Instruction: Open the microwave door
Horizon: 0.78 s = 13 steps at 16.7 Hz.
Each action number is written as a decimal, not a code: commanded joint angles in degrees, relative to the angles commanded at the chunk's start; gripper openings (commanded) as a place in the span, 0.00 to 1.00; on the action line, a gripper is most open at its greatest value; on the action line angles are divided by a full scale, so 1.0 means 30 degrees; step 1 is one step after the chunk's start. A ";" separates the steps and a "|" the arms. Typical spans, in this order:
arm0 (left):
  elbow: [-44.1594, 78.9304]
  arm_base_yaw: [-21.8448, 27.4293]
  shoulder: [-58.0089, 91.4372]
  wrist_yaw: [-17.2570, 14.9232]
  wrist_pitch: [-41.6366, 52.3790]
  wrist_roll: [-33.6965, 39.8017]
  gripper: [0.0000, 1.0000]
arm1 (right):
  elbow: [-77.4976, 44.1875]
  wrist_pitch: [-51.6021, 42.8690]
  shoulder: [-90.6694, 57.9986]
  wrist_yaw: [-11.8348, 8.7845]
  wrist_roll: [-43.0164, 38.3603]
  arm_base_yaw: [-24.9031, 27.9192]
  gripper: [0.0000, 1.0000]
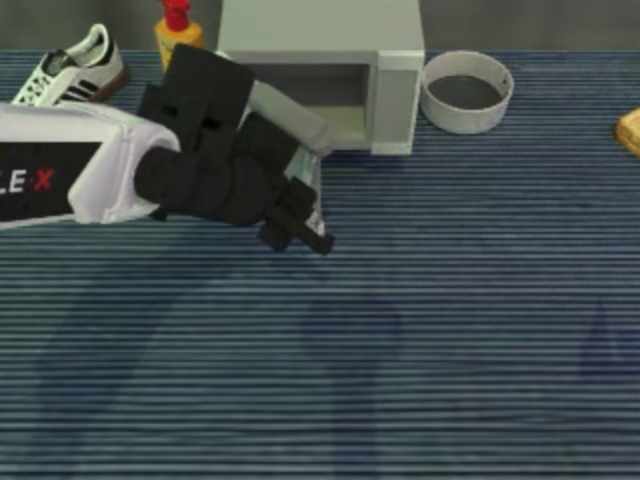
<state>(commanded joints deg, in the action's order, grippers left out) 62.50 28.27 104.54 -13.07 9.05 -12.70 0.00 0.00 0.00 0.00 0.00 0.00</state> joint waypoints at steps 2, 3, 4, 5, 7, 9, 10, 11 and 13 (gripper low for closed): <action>-0.0067 -0.0213 -0.0104 -0.0248 0.0068 -0.0419 0.00 | 0.0000 0.0000 0.0000 0.0000 0.0000 0.0000 1.00; -0.0098 -0.0325 -0.0161 -0.0397 0.0101 -0.0633 0.00 | 0.0000 0.0000 0.0000 0.0000 0.0000 0.0000 1.00; -0.0138 -0.0429 -0.0208 -0.0548 0.0144 -0.0860 0.00 | 0.0000 0.0000 0.0000 0.0000 0.0000 0.0000 1.00; -0.0186 -0.0530 -0.0232 -0.0677 0.0196 -0.1049 0.00 | 0.0000 0.0000 0.0000 0.0000 0.0000 0.0000 1.00; -0.0212 -0.0578 -0.0244 -0.0742 0.0224 -0.1146 0.00 | 0.0000 0.0000 0.0000 0.0000 0.0000 0.0000 1.00; -0.0212 -0.0578 -0.0244 -0.0742 0.0224 -0.1146 0.00 | 0.0000 0.0000 0.0000 0.0000 0.0000 0.0000 1.00; -0.0212 -0.0578 -0.0244 -0.0742 0.0224 -0.1146 0.00 | 0.0000 0.0000 0.0000 0.0000 0.0000 0.0000 1.00; -0.0212 -0.0578 -0.0244 -0.0742 0.0224 -0.1146 0.00 | 0.0000 0.0000 0.0000 0.0000 0.0000 0.0000 1.00; -0.0212 -0.0578 -0.0244 -0.0742 0.0224 -0.1146 0.00 | 0.0000 0.0000 0.0000 0.0000 0.0000 0.0000 1.00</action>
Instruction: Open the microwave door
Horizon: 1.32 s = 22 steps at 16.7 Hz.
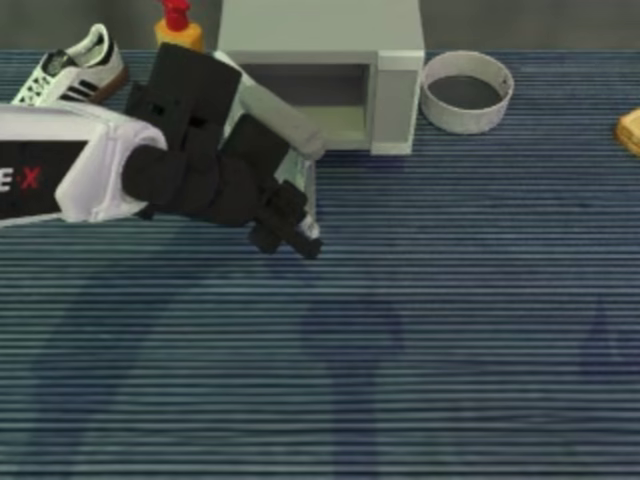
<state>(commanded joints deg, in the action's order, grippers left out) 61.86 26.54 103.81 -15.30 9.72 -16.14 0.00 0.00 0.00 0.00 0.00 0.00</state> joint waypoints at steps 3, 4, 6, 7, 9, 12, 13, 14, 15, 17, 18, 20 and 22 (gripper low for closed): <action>0.0000 0.0000 0.0000 0.0000 0.0000 0.0000 0.00 | 0.0000 0.0000 0.0000 0.0000 0.0000 0.0000 1.00; 0.0000 0.0000 0.0000 0.0000 0.0000 0.0000 0.00 | 0.0000 0.0000 0.0000 0.0000 0.0000 0.0000 1.00; 0.0000 0.0000 0.0000 0.0000 0.0000 0.0000 0.00 | 0.0000 0.0000 0.0000 0.0000 0.0000 0.0000 1.00; 0.0000 0.0000 0.0000 0.0000 0.0000 0.0000 0.00 | 0.0000 0.0000 0.0000 0.0000 0.0000 0.0000 1.00; 0.0000 0.0000 0.0000 0.0000 0.0000 0.0000 0.00 | 0.0000 0.0000 0.0000 0.0000 0.0000 0.0000 1.00; 0.0000 0.0000 0.0000 0.0000 0.0000 0.0000 0.00 | 0.0000 0.0000 0.0000 0.0000 0.0000 0.0000 1.00; 0.0000 0.0000 0.0000 0.0000 0.0000 0.0000 0.00 | 0.0000 0.0000 0.0000 0.0000 0.0000 0.0000 1.00; 0.0000 0.0000 0.0000 0.0000 0.0000 0.0000 0.00 | 0.0000 0.0000 0.0000 0.0000 0.0000 0.0000 1.00; 0.0000 0.0000 0.0000 0.0000 0.0000 0.0000 0.00 | 0.0000 0.0000 0.0000 0.0000 0.0000 0.0000 1.00; 0.0000 0.0000 0.0000 0.0000 0.0000 0.0000 0.00 | 0.0000 0.0000 0.0000 0.0000 0.0000 0.0000 1.00; -0.0039 0.0141 0.0005 -0.0139 0.0012 0.0094 0.00 | 0.0000 0.0000 0.0000 0.0000 0.0000 0.0000 1.00; -0.0072 0.0014 -0.0017 -0.0257 0.0088 -0.0154 0.00 | 0.0000 0.0000 0.0000 0.0000 0.0000 0.0000 1.00; -0.0102 -0.0212 -0.0104 -0.0521 0.0196 -0.0614 0.00 | 0.0000 0.0000 0.0000 0.0000 0.0000 0.0000 1.00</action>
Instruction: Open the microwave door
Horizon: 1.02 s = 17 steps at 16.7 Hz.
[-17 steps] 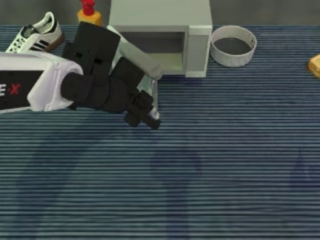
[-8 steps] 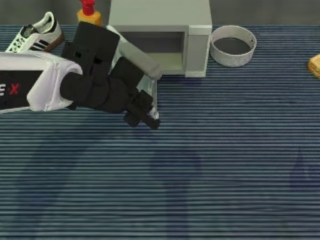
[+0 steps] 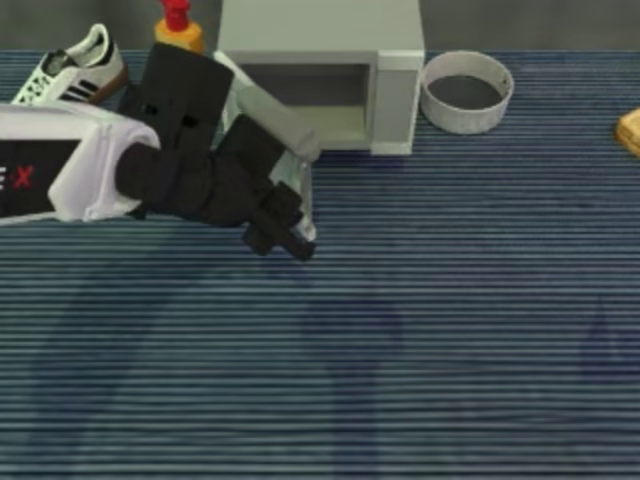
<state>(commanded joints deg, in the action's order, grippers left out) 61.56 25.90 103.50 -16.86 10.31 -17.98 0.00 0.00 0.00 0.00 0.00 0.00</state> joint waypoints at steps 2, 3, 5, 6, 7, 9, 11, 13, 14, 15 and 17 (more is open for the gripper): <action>-0.0036 -0.0235 -0.0085 -0.0323 0.0122 -0.0485 0.00 | 0.0000 0.0000 0.0000 0.0000 0.0000 0.0000 1.00; -0.0072 -0.0340 -0.0104 -0.0458 0.0195 -0.0689 0.00 | 0.0000 0.0000 0.0000 0.0000 0.0000 0.0000 1.00; -0.0096 -0.0398 -0.0113 -0.0531 0.0238 -0.0801 0.00 | 0.0000 0.0000 0.0000 0.0000 0.0000 0.0000 1.00; -0.0096 -0.0398 -0.0113 -0.0531 0.0238 -0.0801 0.00 | 0.0000 0.0000 0.0000 0.0000 0.0000 0.0000 1.00; -0.0096 -0.0398 -0.0113 -0.0531 0.0238 -0.0801 0.00 | 0.0000 0.0000 0.0000 0.0000 0.0000 0.0000 1.00; -0.0096 -0.0398 -0.0113 -0.0531 0.0238 -0.0801 0.00 | 0.0000 0.0000 0.0000 0.0000 0.0000 0.0000 1.00; -0.0096 -0.0398 -0.0113 -0.0531 0.0238 -0.0801 0.00 | 0.0000 0.0000 0.0000 0.0000 0.0000 0.0000 1.00; -0.0096 -0.0398 -0.0113 -0.0531 0.0238 -0.0801 0.00 | 0.0000 0.0000 0.0000 0.0000 0.0000 0.0000 1.00; -0.0096 -0.0398 -0.0113 -0.0531 0.0238 -0.0801 0.00 | 0.0000 0.0000 0.0000 0.0000 0.0000 0.0000 1.00; -0.0096 -0.0398 -0.0113 -0.0531 0.0238 -0.0801 0.00 | 0.0000 0.0000 0.0000 0.0000 0.0000 0.0000 1.00; -0.0096 -0.0398 -0.0113 -0.0531 0.0238 -0.0801 0.00 | 0.0000 0.0000 0.0000 0.0000 0.0000 0.0000 1.00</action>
